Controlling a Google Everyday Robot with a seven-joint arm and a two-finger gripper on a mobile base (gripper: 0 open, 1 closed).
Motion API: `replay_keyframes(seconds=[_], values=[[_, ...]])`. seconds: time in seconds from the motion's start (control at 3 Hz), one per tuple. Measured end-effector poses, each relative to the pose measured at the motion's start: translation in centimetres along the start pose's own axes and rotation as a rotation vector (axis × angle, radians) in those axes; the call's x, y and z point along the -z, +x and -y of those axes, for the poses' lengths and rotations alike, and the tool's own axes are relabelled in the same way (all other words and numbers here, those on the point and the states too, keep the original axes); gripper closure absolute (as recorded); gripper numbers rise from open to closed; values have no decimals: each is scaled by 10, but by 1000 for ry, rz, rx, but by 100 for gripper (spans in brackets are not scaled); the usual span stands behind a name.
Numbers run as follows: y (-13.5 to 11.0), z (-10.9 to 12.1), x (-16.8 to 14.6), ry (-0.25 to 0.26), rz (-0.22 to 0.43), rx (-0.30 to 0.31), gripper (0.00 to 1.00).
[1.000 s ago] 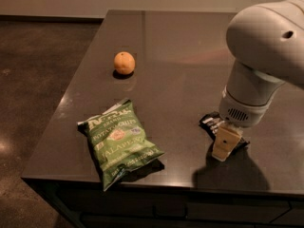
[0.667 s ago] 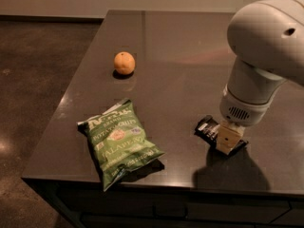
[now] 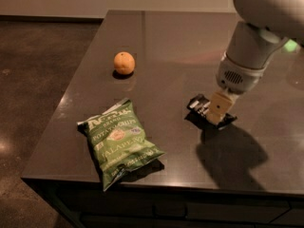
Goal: Move rxbar chocolate near orange
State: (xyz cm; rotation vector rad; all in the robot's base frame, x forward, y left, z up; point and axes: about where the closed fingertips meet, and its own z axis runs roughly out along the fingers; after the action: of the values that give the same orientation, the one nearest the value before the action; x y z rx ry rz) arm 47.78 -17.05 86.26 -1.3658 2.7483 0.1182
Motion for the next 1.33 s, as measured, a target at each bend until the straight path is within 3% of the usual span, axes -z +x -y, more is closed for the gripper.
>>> replay_keyframes(seconds=[0.67,1.33], values=[[-70,27,3,-31,102,1,100],[-148,28,-12,-43,161,68,100]])
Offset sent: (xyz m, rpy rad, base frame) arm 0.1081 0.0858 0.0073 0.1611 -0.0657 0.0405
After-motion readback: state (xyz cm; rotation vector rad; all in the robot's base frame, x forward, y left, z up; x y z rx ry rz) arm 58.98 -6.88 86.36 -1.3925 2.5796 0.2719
